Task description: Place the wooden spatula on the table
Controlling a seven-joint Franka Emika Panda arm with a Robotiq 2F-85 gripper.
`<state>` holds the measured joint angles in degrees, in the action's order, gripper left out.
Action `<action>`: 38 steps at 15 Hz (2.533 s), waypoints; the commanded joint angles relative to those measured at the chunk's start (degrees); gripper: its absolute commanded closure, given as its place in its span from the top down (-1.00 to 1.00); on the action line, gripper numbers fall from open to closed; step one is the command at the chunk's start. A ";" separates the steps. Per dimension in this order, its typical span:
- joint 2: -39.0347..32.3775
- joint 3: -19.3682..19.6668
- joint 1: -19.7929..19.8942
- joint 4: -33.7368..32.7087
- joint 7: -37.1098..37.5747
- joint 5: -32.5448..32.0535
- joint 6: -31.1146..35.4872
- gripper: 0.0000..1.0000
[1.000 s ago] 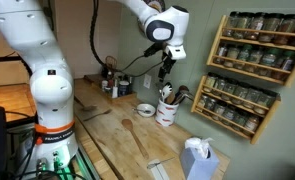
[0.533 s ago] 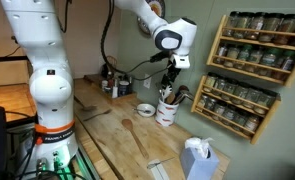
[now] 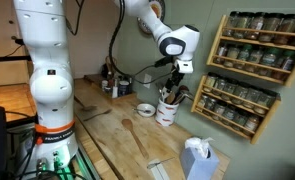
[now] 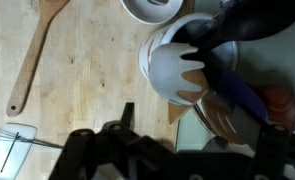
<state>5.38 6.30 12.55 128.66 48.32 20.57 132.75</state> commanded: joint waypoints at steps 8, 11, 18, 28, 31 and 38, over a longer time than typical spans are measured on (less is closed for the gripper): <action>-3.25 -0.05 -3.77 -0.97 -1.63 0.53 6.71 1.00; -3.09 -0.37 -4.66 -0.79 -2.54 0.56 6.37 1.00; -2.27 -0.99 -5.98 -0.84 -0.40 0.01 2.53 1.00; -4.61 1.20 -3.86 -2.52 11.07 -2.08 2.82 1.00; -5.89 1.74 -3.49 -3.28 14.26 -2.94 1.92 1.00; -8.33 2.62 -3.49 -5.23 17.01 -2.88 -0.81 0.72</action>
<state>-1.73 8.41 8.94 125.14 63.52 18.36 134.46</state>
